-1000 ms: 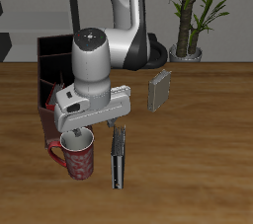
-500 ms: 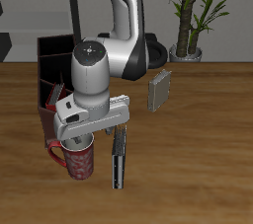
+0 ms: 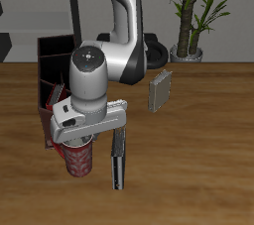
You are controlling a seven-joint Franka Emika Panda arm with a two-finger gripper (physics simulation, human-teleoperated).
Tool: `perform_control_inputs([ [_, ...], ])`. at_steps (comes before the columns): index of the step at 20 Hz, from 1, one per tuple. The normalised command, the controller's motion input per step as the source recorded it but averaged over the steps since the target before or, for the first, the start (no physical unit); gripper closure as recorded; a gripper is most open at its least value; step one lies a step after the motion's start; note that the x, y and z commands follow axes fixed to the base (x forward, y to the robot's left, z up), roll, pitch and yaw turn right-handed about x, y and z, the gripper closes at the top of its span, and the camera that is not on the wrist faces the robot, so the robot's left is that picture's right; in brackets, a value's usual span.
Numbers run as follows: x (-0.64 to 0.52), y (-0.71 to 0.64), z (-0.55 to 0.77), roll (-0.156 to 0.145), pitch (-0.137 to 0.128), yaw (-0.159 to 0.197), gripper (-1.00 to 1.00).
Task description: Place the red book into the right desk caddy's left compartment and place the red mug into the right desk caddy's right compartment
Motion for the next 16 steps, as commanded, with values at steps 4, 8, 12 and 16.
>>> perform_control_inputs([
  [4,-0.02,-0.08,0.09,-0.03,-0.014,-0.025,1.0],
  [8,-0.08,-0.04,0.35,-0.028,-0.055,-0.034,1.0],
  [12,-0.13,0.03,0.64,-0.036,-0.105,-0.04,1.0],
  [16,-0.18,-0.02,0.6,-0.015,-0.073,-0.033,1.0],
])
